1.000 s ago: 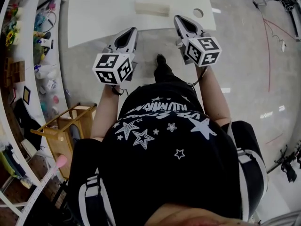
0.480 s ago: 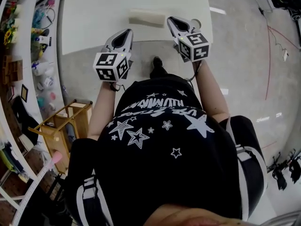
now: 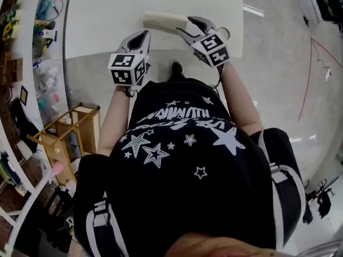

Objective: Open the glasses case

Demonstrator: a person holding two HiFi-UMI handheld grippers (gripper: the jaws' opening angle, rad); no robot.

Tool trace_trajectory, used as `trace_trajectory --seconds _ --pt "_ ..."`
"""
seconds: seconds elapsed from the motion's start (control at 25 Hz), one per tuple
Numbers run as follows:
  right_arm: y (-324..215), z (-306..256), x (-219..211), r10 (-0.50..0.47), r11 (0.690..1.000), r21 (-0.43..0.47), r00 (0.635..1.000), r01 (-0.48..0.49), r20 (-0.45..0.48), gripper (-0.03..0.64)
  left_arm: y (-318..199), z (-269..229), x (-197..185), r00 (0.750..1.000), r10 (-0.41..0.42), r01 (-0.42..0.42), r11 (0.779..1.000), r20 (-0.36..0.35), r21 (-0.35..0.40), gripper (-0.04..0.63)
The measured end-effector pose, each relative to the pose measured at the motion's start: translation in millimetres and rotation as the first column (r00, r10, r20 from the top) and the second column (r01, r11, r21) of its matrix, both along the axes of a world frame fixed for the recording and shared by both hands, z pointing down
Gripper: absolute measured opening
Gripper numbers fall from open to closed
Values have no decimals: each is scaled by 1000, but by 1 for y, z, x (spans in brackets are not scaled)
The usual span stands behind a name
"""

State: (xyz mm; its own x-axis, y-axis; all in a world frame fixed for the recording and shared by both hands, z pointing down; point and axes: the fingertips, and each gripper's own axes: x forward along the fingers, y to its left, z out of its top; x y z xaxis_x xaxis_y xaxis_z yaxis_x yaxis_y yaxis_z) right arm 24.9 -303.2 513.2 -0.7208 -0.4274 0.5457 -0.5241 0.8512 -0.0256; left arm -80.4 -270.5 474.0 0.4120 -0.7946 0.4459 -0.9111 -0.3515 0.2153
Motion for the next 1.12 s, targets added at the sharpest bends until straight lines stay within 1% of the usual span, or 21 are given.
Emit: trace_trajectory --seconds 0.08,0.2,0.32,0.4,0.56,0.8,0.92,1.12 --pt "0 12 -5 -65 997 25 996 67 -64 257 -1 6 3 1000 -3 3 1000 5 -15 11" --pt "-2 29 -10 -136 989 38 980 143 -143 282 -3 14 4 1000 -23 23 999 3 -32 12" --pt "-7 38 -13 -163 984 42 970 173 -180 282 -6 18 0 999 -34 34 998 9 -49 12" --pt "-8 39 -17 -186 979 46 962 199 -200 282 -9 21 -3 999 -28 29 998 22 -60 12" --pt "-10 44 -21 -229 964 68 935 255 -270 282 -16 29 -6 999 -6 9 996 33 -86 12" --pt "-12 52 -23 -244 952 90 901 294 -358 288 -24 42 -8 998 56 -52 991 30 -122 12" --pt "-11 54 -24 -231 958 72 897 277 -378 288 -27 45 -10 996 89 -84 987 31 -137 11" --pt "-12 54 -20 -234 960 47 884 276 -404 288 -32 56 -7 987 150 -138 976 62 -166 12"
